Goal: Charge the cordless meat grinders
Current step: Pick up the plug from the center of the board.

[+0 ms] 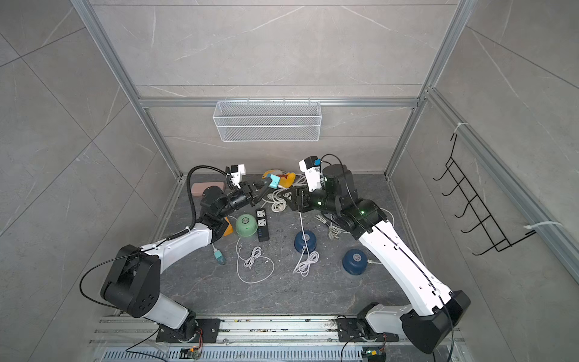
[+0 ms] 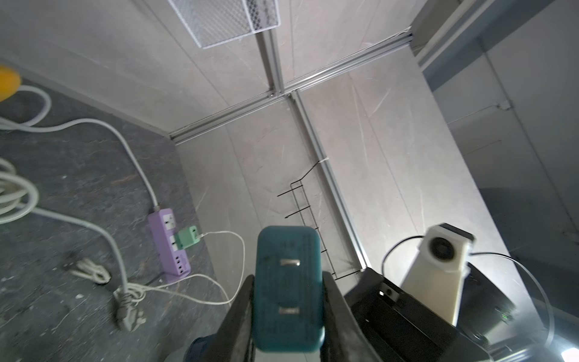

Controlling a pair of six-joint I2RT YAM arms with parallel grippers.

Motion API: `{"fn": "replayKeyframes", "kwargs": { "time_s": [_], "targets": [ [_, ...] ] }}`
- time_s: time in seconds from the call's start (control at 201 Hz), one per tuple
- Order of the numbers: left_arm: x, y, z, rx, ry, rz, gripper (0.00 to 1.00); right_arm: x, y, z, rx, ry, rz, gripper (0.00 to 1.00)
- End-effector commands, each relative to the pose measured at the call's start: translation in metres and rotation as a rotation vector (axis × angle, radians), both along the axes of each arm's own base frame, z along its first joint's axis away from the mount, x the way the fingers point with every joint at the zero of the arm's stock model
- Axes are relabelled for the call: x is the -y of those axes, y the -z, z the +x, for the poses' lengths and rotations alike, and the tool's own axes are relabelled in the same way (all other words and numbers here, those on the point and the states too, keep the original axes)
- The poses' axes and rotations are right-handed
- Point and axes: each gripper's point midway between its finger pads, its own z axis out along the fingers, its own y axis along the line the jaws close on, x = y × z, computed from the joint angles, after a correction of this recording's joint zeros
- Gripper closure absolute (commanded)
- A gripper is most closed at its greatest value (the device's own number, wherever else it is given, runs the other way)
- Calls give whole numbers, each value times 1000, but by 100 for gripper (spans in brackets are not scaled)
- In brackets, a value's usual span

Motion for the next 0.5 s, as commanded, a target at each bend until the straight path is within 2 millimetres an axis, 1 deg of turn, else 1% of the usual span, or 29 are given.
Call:
{"fn": "replayKeyframes", "kwargs": {
  "time_s": [0.0, 0.139, 0.269, 0.339, 0.398, 0.498],
  "targets": [
    [-16, -54, -20, 155, -4, -173, 100, -17, -16, 0, 19, -108, 128, 33],
    [-21, -58, -28, 165, -3, -208, 100, -33, -27, 9, 40, -165, 216, 35],
    [-25, -59, -35, 170, -6, -211, 100, -40, -34, 19, 50, -170, 283, 35],
    [-27, -59, -37, 172, -10, -212, 100, -44, -32, 27, 35, -166, 301, 36],
    [-27, -59, -37, 172, -9, -214, 100, -48, -24, 33, 13, -161, 302, 37],
    [-27, -59, -38, 172, -6, -220, 100, -50, -18, 38, -5, -152, 307, 40]
  ]
}}
